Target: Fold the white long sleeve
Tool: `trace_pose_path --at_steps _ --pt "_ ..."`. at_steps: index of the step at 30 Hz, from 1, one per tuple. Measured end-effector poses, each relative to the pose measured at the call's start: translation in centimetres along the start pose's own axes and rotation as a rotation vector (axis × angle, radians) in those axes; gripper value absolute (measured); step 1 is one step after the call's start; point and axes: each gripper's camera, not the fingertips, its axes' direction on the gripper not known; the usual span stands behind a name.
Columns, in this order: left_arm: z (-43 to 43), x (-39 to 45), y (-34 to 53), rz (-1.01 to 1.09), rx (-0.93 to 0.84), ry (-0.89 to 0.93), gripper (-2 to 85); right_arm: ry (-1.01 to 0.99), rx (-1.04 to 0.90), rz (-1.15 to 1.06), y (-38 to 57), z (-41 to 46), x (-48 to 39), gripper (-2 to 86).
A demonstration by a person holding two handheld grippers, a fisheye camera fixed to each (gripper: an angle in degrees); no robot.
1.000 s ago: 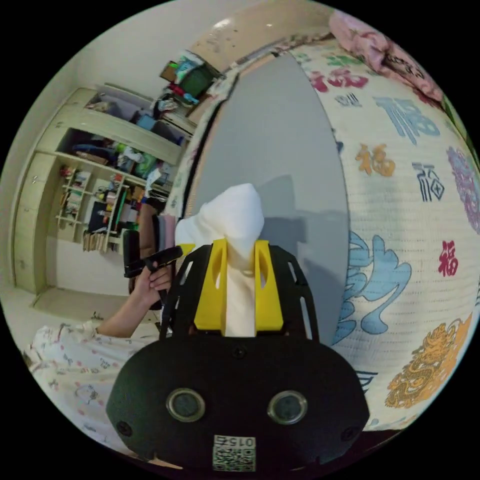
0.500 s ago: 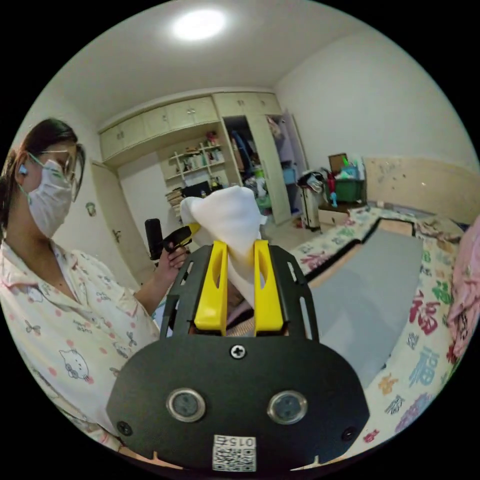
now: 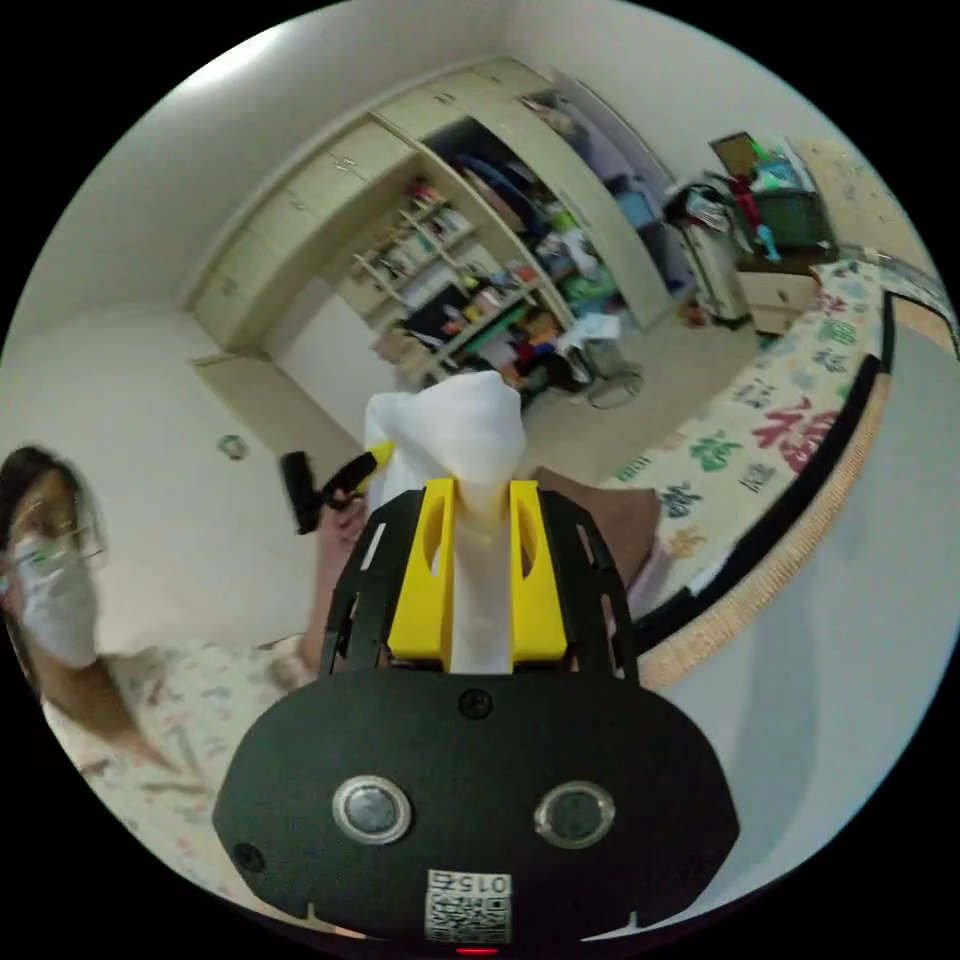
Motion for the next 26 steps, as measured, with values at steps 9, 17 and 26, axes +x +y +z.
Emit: trace_pose_path --at_steps 9,17,26 --pt "4.1 -2.7 9.2 -0.007 -0.238 -0.186 9.5 0.176 -0.302 -0.256 -0.2 15.9 -7.2 1.8" --pt "4.3 -4.9 17.9 -0.131 -0.221 -0.099 8.2 0.416 -0.496 -0.652 6.1 26.7 -14.3 -0.4" --pt "-14.6 -19.3 33.6 -0.879 0.3 -0.754 16.2 0.389 -0.523 -0.624 4.4 29.8 -16.0 -0.5"
